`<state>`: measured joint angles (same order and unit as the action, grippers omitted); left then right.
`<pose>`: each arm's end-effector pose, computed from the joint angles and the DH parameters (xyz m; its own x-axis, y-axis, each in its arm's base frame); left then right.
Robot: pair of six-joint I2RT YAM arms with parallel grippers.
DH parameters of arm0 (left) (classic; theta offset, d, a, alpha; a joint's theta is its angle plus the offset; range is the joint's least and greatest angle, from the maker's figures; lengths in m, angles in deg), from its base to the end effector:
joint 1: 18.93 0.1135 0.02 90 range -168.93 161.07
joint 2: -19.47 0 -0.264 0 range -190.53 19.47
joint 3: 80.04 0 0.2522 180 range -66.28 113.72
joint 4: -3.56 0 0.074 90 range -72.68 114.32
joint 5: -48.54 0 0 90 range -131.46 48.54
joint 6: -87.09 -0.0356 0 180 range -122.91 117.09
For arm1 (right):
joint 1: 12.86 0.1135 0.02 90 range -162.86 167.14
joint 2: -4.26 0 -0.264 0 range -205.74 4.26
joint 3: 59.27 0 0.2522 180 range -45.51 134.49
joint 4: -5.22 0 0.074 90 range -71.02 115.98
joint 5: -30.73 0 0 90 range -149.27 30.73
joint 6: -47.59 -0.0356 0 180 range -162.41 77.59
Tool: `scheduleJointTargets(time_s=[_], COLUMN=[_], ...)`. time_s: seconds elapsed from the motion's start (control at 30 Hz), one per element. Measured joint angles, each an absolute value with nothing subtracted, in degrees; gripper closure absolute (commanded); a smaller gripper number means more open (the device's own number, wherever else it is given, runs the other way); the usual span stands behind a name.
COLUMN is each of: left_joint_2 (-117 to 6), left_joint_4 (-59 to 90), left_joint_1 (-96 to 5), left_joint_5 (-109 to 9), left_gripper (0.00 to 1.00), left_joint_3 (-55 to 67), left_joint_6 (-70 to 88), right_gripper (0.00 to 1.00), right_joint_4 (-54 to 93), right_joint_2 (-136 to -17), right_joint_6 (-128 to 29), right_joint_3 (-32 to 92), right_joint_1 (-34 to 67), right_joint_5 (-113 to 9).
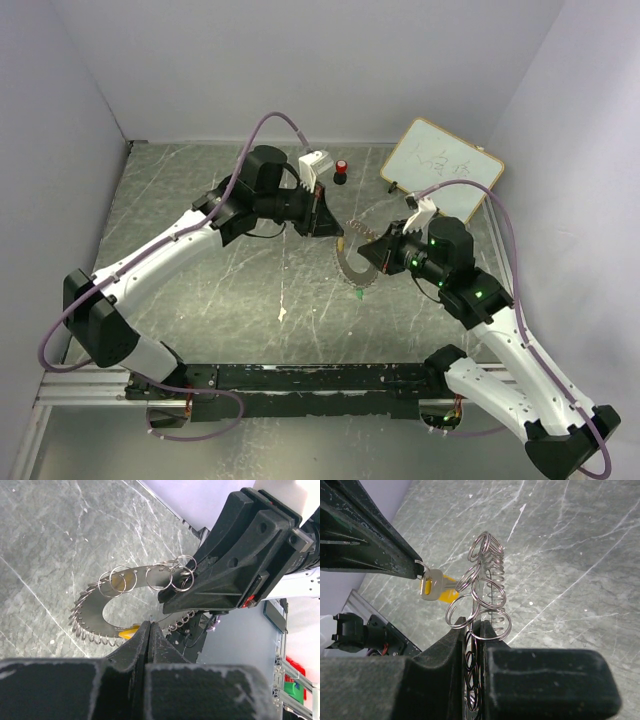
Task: Put the keys on the keyring
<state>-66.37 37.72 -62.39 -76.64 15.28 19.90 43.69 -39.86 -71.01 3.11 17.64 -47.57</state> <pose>0.2351 -0.2510 0.3753 -0.6447 0.1744 -0.7443 0.7510 0.3263 -0.5740 0.1447 0.0936 0.3387 -0.5777 0.2037 -0.7904 -0.4378 0.7399 0.5107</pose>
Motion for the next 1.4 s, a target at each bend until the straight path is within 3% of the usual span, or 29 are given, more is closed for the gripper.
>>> scheduleJointTargets(time_s=[1.4], left_joint_2=[-73.06], left_joint_4=[40.78], left_joint_1=[-63.79], left_joint_5=[-76.13], left_gripper=[0.93], left_joint_3=[22.58], left_joint_6=[20.27], right_gripper=[1.00], right_joint_4=[43.77], right_joint_2=[-38.42], right_joint_6=[-70.97], right_joint_3=[3.09], right_joint_1=[17.97], right_joint_5=[-48.60])
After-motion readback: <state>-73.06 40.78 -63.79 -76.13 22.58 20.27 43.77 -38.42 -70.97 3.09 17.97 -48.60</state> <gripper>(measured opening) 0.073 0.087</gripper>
